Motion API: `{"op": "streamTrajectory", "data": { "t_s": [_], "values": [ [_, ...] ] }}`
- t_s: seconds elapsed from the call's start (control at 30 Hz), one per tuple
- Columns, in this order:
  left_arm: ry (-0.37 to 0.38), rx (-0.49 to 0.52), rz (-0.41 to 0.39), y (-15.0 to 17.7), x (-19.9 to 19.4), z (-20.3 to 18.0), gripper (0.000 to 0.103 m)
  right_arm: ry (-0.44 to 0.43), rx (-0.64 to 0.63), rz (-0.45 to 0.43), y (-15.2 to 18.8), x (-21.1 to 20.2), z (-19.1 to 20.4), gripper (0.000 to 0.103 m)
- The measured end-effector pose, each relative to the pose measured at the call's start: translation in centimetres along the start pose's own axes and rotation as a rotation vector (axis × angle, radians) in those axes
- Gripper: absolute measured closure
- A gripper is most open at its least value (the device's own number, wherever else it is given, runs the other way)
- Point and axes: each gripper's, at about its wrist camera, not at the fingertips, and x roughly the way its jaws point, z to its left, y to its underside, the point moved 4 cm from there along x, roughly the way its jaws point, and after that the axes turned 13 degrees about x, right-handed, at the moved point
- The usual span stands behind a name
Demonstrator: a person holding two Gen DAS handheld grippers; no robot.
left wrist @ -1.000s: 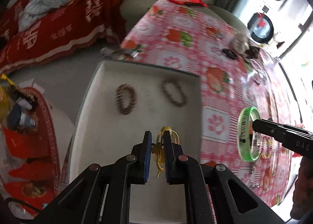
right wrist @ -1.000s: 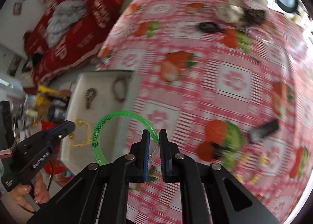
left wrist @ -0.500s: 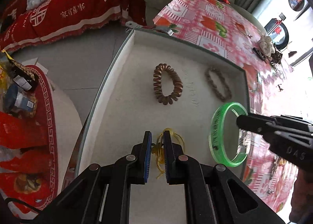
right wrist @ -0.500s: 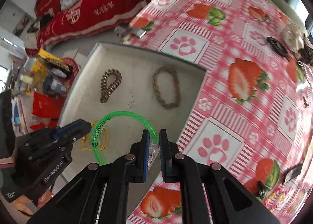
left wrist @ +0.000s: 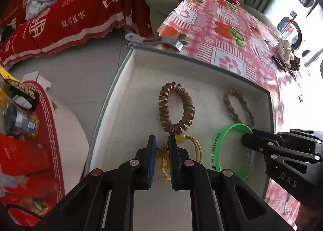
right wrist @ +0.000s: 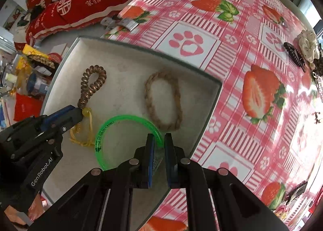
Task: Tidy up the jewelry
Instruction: 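Carry the green bangle and yellow hair tie over the white tray with both grippers, then open the right gripper to drop the green bangle while the left releases the yellow tie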
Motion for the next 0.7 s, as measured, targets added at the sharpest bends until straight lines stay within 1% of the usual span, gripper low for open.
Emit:
{"op": "streamTrajectory", "data": {
  "t_s": [0.17,0.3,0.37,0.47,0.53,0.7],
  "values": [
    [-0.034,0.031,0.006,-0.7,0.4,-0.1,0.085,0.019,-0.009,-0.018,-1.3,0.0,-0.1,0.092],
    [-0.082,0.067,0.015,-0.7,0.4,-0.5,0.085,0.027,-0.023,-0.021,-1.3,-0.2,-0.2,0.091],
    [-0.092,0.072,0.02,-0.7,0.3,-0.5,0.085,0.023,-0.025,-0.019,-1.3,-0.1,-0.1,0.091],
    [-0.101,0.073,0.017,-0.5,0.1,-0.6,0.085,0.001,-0.013,-0.014,-1.6,-0.1,0.3,0.086],
    [-0.105,0.073,0.019,-0.4,0.1,-0.7,0.085,-0.013,-0.014,-0.028,-1.6,-0.6,0.3,0.078],
    [-0.112,0.089,0.023,-0.3,-0.3,-1.1,0.085,-0.051,-0.008,-0.059,-1.6,-2.8,0.0,0.077]
  ]
}}
